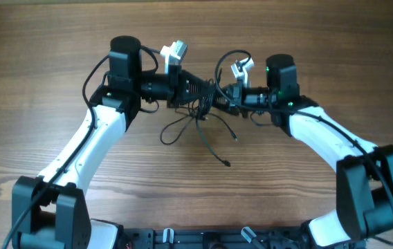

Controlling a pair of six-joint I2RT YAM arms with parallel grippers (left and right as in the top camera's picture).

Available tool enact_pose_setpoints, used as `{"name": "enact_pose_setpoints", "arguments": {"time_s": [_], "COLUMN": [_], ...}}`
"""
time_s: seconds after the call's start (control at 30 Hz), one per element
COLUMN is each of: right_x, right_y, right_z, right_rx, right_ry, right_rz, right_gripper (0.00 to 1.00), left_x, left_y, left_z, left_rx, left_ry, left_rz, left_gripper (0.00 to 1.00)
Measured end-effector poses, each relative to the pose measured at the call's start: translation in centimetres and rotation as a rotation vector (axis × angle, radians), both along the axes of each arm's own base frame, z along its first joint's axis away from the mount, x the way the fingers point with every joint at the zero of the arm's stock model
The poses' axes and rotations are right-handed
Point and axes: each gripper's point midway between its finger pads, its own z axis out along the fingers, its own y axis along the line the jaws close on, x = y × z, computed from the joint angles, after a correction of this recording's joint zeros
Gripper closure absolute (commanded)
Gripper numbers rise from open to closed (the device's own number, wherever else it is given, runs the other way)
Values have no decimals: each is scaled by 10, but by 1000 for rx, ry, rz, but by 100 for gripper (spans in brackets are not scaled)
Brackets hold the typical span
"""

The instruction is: Untangle cables

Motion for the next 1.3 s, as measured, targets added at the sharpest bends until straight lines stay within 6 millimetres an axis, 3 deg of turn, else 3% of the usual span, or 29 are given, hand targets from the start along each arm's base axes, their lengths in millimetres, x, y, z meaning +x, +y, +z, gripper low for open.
{"name": "enact_pose_setpoints", "arguments": {"time_s": [0.07, 0.13, 0.27, 0.57, 0.63, 0.67, 0.7, 0.73, 0.8, 0.9, 0.97, 1.1, 1.17, 1.3], "right_x": [-9, -9, -8, 3, 20, 35, 38, 41, 49, 57, 52, 27, 14, -11], "right_y": [-10, -17, -28, -69, -106, -147, -156, -162, -159, -149, -142, -113, -94, -57], "right_z": [-28, -40, -50, -50, -57, -57, -54, -47, -22, 25, 40, 33, 29, 25], "right_rx": [-131, -203, -252, -235, -310, -363, -371, -373, -353, -307, -290, -284, -284, -274], "right_ry": [50, 20, -7, 20, 20, 4, -6, -32, -118, -252, -278, -217, -194, -158], "right_rz": [-29, -35, -37, -100, -216, -334, -359, -371, -359, -335, -314, -211, -150, -41], "right_gripper": [96, 96, 96, 96, 96, 96, 96, 96, 95, 66, 61, 40, 34, 30], "left_x": [-4, -8, -9, 9, 14, 19, 25, 26, 27, 27, 30, 43, 48, 49], "left_y": [9, 23, 53, 87, 106, 119, 136, 141, 143, 139, 131, 102, 89, 79], "left_z": [-28, -57, -98, -126, -135, -138, -141, -142, -143, -142, -135, -103, -85, -67], "left_rx": [78, 196, 421, 641, 735, 773, 822, 841, 859, 847, 790, 574, 470, 367], "left_ry": [67, 104, 71, -26, -24, -22, -20, -21, -25, -30, -49, -156, -192, -201], "left_rz": [34, 80, 141, 224, 275, 313, 364, 376, 382, 374, 363, 324, 307, 288], "left_gripper": [96, 96, 96, 96, 96, 96, 96, 96, 96, 96, 96, 96, 96, 96]}}
